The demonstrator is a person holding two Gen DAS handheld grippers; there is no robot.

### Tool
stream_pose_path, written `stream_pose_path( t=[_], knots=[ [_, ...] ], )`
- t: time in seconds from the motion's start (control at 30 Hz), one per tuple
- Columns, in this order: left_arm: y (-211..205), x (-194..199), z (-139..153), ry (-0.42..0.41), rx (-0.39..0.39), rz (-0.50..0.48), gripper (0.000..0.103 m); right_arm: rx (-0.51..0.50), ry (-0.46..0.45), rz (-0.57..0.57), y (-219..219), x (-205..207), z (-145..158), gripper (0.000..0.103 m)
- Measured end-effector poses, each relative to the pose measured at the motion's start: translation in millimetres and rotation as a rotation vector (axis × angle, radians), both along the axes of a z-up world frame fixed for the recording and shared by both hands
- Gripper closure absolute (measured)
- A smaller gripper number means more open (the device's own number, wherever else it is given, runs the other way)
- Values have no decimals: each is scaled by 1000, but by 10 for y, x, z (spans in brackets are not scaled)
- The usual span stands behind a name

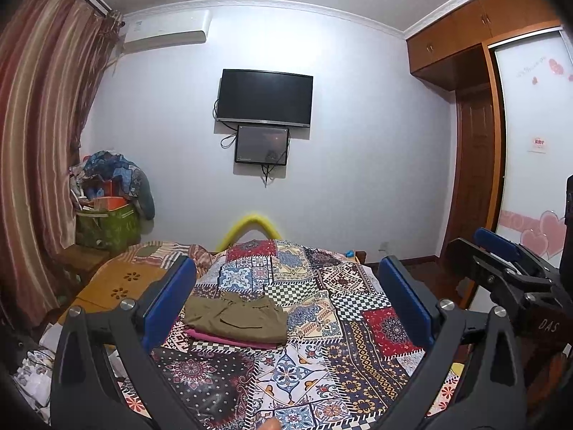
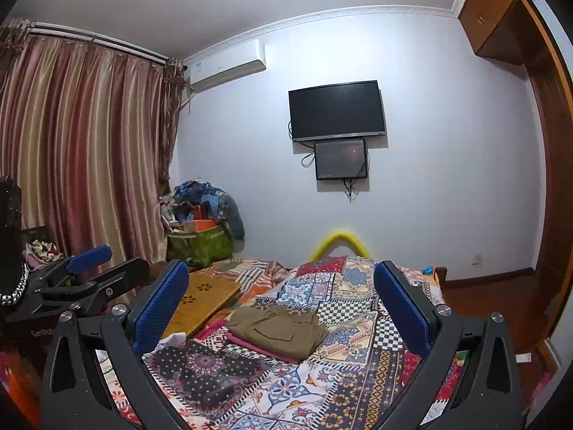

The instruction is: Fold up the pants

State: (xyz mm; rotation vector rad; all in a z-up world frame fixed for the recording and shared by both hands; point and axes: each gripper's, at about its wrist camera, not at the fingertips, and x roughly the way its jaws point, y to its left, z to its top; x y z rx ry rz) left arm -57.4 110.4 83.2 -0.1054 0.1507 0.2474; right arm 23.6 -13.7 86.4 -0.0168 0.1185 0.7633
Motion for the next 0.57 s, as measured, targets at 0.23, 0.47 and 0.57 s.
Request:
stream_pose_path(
  t=[0.23, 0.47, 0.57],
  knots=[
    [4, 16, 5, 2, -3, -1, 0, 0, -1, -4, -10, 3, -8, 0],
    [-35, 27, -30, 6, 12, -5, 0, 2, 8, -2, -8, 29, -5, 0],
    [-56, 36, -39, 6, 15, -7, 0, 1, 9, -3, -5, 38, -10, 0]
  ],
)
